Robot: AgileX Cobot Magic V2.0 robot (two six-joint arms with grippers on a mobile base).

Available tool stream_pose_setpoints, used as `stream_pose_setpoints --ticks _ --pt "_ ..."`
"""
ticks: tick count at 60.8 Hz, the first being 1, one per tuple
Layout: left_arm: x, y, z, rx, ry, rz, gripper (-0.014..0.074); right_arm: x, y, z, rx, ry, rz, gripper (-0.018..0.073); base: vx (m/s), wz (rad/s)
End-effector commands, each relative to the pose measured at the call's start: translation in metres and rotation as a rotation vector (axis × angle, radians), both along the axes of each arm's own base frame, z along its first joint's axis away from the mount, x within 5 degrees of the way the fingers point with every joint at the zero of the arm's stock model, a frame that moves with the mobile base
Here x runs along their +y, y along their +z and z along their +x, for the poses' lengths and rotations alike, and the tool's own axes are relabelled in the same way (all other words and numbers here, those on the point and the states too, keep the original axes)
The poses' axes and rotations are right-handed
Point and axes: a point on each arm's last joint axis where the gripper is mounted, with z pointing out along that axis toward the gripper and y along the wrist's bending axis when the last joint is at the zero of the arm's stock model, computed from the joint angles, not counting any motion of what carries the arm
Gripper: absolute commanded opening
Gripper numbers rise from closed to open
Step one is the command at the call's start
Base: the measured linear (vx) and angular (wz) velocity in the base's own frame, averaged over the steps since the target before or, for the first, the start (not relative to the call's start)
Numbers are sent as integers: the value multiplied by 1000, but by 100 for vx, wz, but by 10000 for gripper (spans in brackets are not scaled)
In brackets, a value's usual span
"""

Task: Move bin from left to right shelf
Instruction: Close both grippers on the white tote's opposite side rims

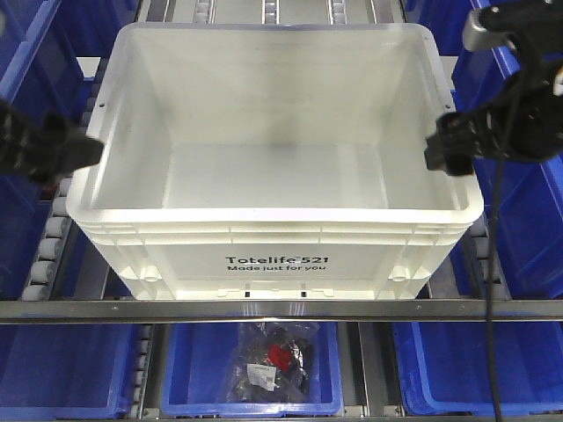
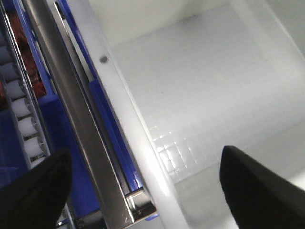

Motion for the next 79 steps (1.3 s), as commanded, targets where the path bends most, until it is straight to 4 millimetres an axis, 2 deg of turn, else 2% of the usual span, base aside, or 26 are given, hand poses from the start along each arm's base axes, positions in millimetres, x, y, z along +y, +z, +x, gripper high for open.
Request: stream_pose_setpoints --ticks 1,10,23,33,45,57,70,79 --pt "-6 12 20 -26 58 -63 592 3 10 15 -37 -61 25 642 0 0" --pt "-15 4 51 42 84 -71 592 9 -6 38 23 -82 13 635 0 0" --pt "-21 -7 73 92 130 -25 589 13 -22 57 70 -120 2 619 0 0" --pt "-31 -10 77 62 184 25 589 14 -26 60 82 -121 -3 600 0 0" --pt "-23 -14 78 95 276 47 581 13 -27 59 99 -123 -9 569 0 0" --pt "-23 -14 77 111 280 43 554 13 -27 59 98 -132 -2 528 0 0" --pt "-24 -16 75 139 282 35 477 13 -27 59 103 -133 -3 452 0 0" --pt "-24 -16 75 144 282 37 392 13 -27 58 111 -134 -5 395 0 0"
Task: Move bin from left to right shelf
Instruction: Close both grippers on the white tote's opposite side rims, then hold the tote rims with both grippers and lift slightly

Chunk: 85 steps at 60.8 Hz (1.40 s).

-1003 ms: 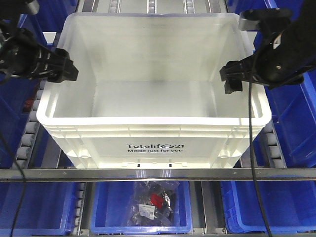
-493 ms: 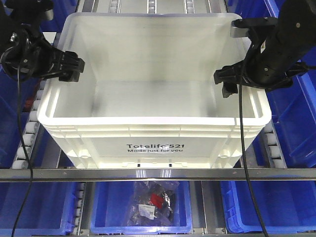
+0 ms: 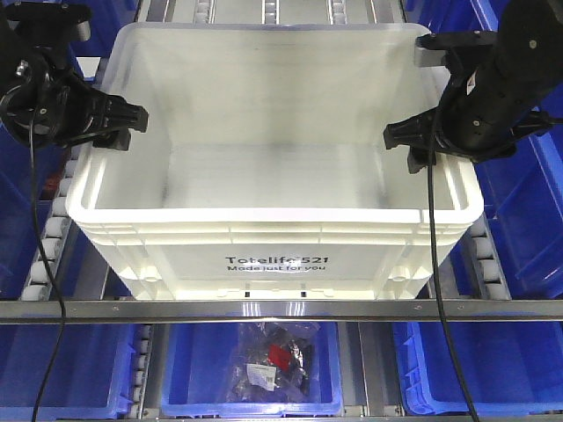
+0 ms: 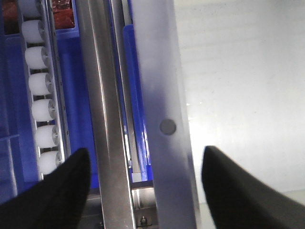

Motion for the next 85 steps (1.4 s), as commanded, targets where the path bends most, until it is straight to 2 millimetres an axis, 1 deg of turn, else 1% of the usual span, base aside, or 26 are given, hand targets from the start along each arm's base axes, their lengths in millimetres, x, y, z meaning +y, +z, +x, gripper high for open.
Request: stream_pose_setpoints --ticks 1,14,23,28,37,56,65,76,85 --pt "0 22 -3 -90 4 -38 384 -1 22 -2 -82 1 21 388 0 0" --pt "0 22 -3 -90 4 -38 267 -2 21 -4 -65 0 18 289 0 0" --pt "0 22 -3 -90 4 -38 202 -1 22 -4 -67 -1 27 215 0 0" --pt "0 22 -3 -89 4 -37 178 -2 27 -7 -82 4 28 179 0 0" --pt "0 21 -3 -84 5 -36 165 -3 33 -11 -97 5 33 155 0 0" --pt "0 21 -3 -79 5 -34 165 -3 31 -13 -61 3 40 172 0 0" --pt "0 21 -4 -77 6 -33 165 -3 31 -15 -48 3 38 231 0 0" --pt "0 21 -4 -74 6 -32 165 -3 31 -15 -47 7 39 341 0 0" --pt "0 21 -4 -73 6 -32 165 -3 31 -15 -45 8 40 371 0 0"
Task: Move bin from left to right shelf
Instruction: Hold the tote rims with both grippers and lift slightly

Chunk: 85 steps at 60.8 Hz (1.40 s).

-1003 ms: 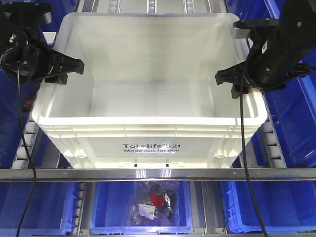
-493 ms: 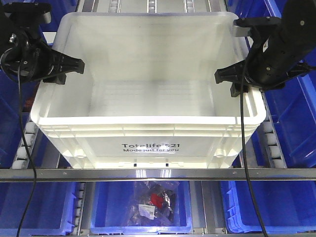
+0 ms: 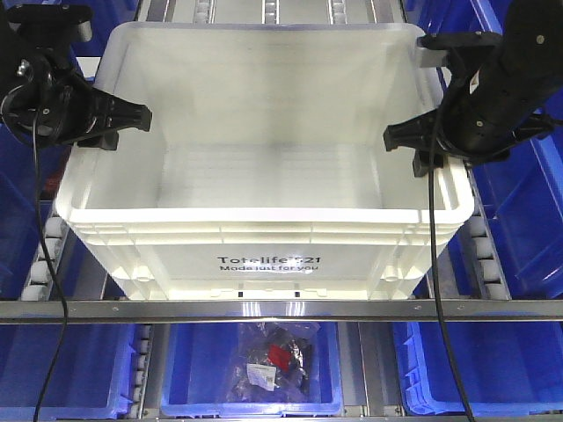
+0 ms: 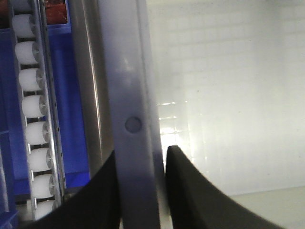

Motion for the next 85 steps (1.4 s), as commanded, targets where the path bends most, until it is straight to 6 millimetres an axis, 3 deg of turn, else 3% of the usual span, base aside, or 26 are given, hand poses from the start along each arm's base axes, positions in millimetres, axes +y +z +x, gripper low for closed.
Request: stream_pose_setpoints --ticks 1,18,36,46,75,85 --pt "2 21 -3 -83 -3 -5 165 -2 24 -6 -82 4 17 371 0 0" --pt "2 21 -4 -74 -2 -2 165 -2 24 -6 -80 5 17 336 0 0" --pt "3 20 -5 -64 -1 1 165 -2 24 -6 -78 3 17 113 0 0" --pt "3 20 -5 -58 -1 3 165 -2 24 -6 -78 -3 20 36 0 0" --pt "3 20 -5 -59 -1 6 162 -2 25 -4 -103 -1 26 23 0 0" --pt "3 20 -5 -62 -1 5 83 0 26 -3 -114 2 30 23 0 0"
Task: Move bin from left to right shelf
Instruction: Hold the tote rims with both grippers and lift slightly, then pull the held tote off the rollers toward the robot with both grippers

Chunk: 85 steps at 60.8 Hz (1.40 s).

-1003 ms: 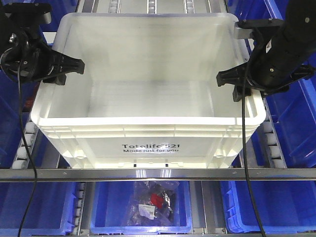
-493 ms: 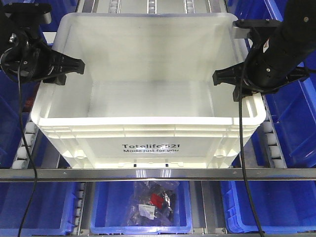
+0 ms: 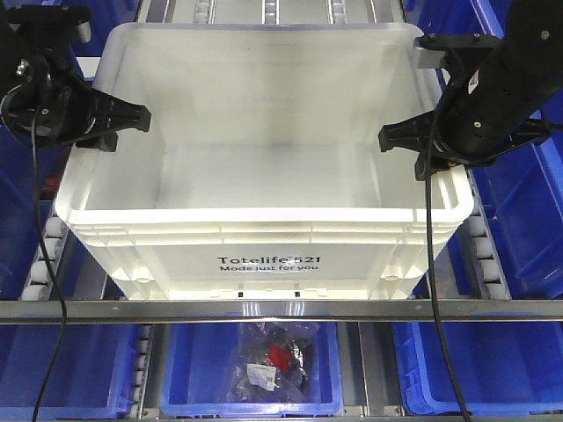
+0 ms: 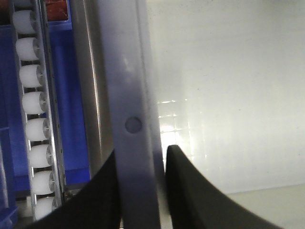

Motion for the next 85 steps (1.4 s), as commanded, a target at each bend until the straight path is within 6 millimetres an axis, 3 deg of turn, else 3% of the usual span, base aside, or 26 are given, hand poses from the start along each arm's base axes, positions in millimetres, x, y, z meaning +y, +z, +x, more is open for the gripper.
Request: stream_pose_setpoints --ticks 1,11,44,68,85 --pt "3 20 -4 -74 -8 6 74 -5 23 0 -124 8 -7 23 0 0" --pt "2 21 -3 -95 -10 -2 -10 -5 23 1 -132 9 -7 23 0 0" --pt "10 60 -31 -230 -9 -61 -9 -13 65 -27 -273 4 40 23 0 0" --pt "9 62 -32 -235 -11 -74 -9 -14 68 -29 -280 4 42 23 0 0" --pt "12 81 -43 -342 -20 -109 -9 -16 83 -37 -367 5 68 23 0 0"
